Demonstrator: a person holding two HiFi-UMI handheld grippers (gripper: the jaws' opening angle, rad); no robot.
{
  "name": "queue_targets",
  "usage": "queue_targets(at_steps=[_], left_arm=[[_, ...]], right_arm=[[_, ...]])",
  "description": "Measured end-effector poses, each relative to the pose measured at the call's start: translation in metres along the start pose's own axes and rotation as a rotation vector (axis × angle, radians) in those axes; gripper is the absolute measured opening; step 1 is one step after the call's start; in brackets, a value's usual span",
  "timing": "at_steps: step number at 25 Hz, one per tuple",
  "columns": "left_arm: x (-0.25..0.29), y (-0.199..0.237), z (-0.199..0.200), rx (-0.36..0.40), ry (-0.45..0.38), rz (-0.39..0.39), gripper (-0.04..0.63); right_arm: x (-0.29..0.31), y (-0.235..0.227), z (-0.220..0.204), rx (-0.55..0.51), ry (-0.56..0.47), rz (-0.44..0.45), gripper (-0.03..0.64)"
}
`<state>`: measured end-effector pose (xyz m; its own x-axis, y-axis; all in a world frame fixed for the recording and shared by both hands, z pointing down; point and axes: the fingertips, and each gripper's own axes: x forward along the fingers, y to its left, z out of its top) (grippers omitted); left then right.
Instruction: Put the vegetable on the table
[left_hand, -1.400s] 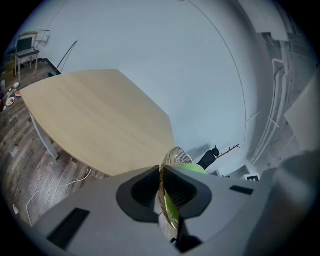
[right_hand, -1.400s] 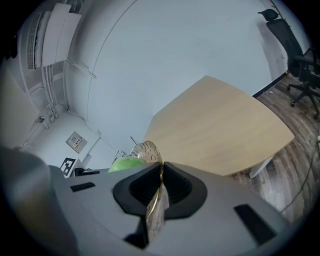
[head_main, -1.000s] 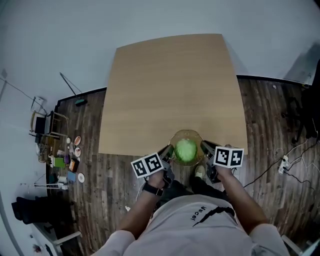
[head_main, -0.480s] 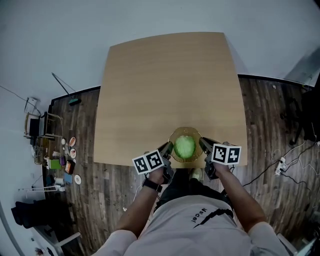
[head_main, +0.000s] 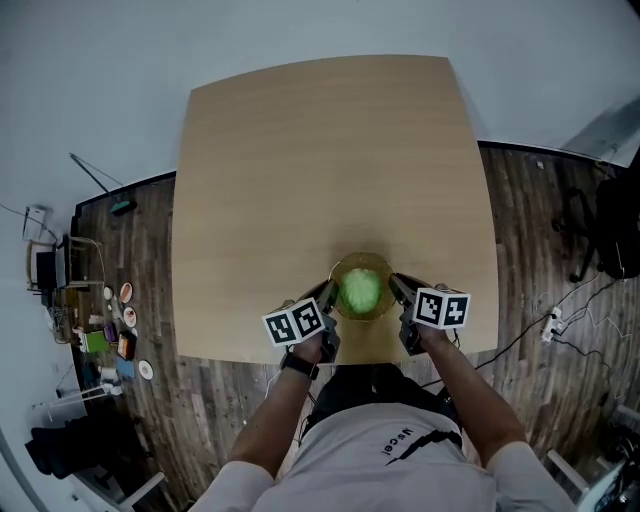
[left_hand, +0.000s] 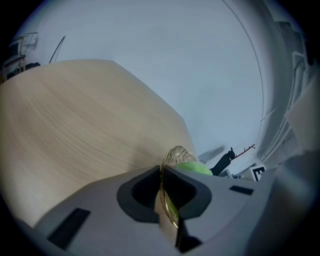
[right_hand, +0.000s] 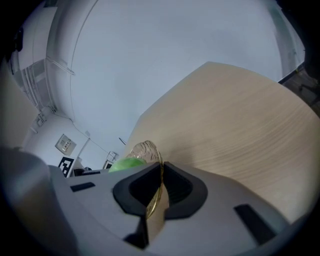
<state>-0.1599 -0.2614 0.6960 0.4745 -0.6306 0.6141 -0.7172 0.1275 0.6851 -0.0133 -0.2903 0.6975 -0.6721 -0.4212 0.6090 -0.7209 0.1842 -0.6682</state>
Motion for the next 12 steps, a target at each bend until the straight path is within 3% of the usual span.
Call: queue_targets(at_steps=[12], left_arm=[[0.064, 0.033, 0.020, 0.007, 0.064, 0.017, 0.029]], right_arm=[[0.056, -0.043, 0.019, 0.029, 0.041, -0.052, 0.025]])
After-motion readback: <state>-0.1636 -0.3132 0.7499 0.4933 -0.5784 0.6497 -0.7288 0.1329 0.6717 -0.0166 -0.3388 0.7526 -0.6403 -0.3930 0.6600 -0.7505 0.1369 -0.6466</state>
